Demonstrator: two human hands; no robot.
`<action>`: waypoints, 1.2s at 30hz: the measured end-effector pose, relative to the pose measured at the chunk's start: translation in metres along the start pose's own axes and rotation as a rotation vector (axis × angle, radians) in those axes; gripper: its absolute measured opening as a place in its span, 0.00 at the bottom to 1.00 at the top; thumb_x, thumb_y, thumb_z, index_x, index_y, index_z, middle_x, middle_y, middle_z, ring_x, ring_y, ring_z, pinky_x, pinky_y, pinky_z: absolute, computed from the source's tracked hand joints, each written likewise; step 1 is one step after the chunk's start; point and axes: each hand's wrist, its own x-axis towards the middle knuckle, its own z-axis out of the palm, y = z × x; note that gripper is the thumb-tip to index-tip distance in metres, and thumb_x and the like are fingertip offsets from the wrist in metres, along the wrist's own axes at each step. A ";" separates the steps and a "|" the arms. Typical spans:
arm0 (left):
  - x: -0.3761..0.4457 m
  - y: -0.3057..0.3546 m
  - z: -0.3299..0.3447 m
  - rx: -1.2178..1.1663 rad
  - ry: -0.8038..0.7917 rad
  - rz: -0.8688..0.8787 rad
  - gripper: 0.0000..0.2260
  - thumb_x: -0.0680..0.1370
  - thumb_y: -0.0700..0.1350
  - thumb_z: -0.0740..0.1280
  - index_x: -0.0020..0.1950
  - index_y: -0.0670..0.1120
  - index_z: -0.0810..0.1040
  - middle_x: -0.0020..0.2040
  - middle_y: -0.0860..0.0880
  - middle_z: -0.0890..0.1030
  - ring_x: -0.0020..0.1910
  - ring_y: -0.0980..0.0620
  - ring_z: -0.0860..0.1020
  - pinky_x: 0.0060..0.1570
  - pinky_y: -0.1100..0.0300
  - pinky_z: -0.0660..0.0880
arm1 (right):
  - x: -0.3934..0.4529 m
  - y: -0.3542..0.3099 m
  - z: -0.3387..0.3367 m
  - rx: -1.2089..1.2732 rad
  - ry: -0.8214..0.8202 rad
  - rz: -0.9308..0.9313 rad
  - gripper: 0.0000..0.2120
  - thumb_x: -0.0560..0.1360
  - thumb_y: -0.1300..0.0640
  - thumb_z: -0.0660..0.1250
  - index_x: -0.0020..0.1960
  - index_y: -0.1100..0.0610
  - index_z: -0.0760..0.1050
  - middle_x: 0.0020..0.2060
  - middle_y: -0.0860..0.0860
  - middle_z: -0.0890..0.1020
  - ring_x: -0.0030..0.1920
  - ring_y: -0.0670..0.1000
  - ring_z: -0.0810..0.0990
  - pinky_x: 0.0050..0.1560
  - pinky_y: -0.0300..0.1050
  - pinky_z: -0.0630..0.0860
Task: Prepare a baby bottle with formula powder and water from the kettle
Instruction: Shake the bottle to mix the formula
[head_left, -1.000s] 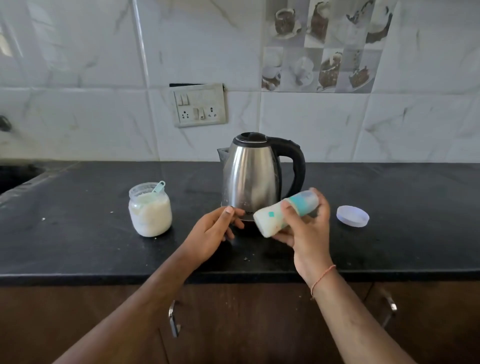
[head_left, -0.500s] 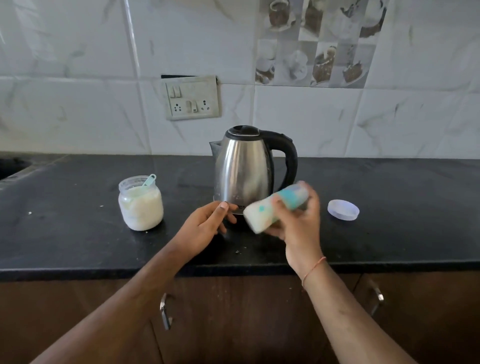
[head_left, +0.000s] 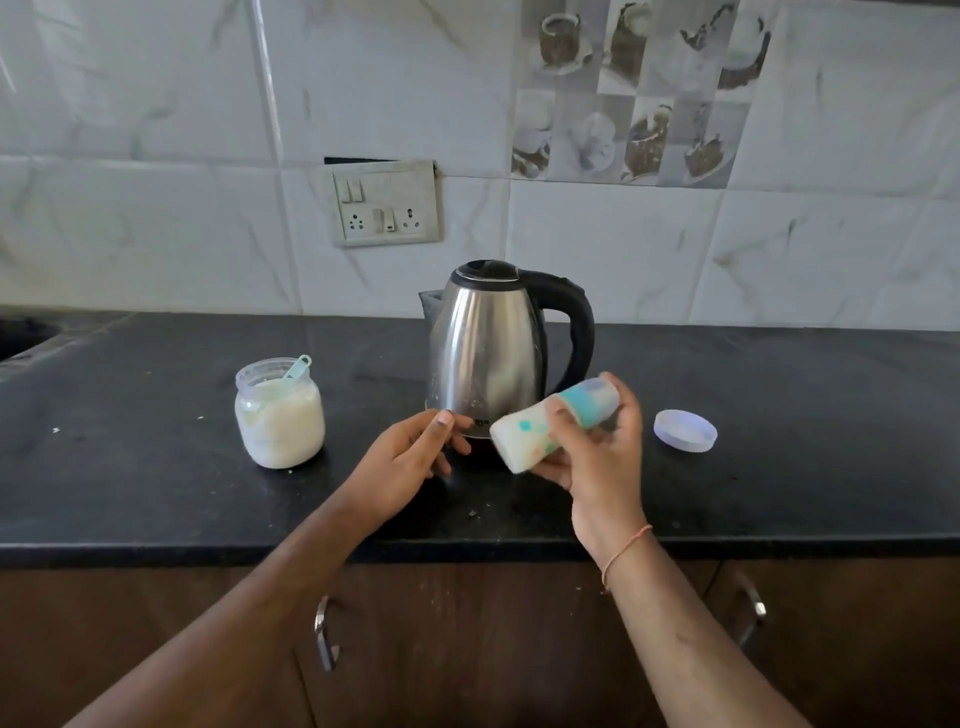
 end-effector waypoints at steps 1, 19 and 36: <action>0.000 0.000 0.000 -0.009 0.004 0.007 0.18 0.89 0.60 0.56 0.64 0.56 0.84 0.54 0.52 0.88 0.44 0.54 0.83 0.50 0.58 0.77 | 0.003 -0.003 -0.003 0.137 0.127 -0.052 0.31 0.79 0.60 0.78 0.74 0.44 0.68 0.64 0.52 0.81 0.61 0.58 0.87 0.44 0.57 0.87; -0.003 0.002 0.002 -0.024 0.008 0.029 0.20 0.85 0.61 0.56 0.64 0.55 0.84 0.53 0.52 0.88 0.43 0.54 0.83 0.49 0.60 0.77 | 0.010 -0.003 -0.006 0.154 0.121 -0.022 0.30 0.79 0.57 0.77 0.75 0.43 0.67 0.67 0.54 0.80 0.63 0.59 0.86 0.46 0.60 0.88; -0.005 0.006 0.001 -0.004 -0.021 0.027 0.22 0.83 0.64 0.56 0.65 0.56 0.83 0.54 0.53 0.87 0.45 0.54 0.84 0.49 0.62 0.77 | -0.001 0.001 -0.004 -0.090 -0.085 0.033 0.31 0.78 0.58 0.79 0.75 0.41 0.70 0.63 0.53 0.81 0.61 0.57 0.87 0.48 0.61 0.88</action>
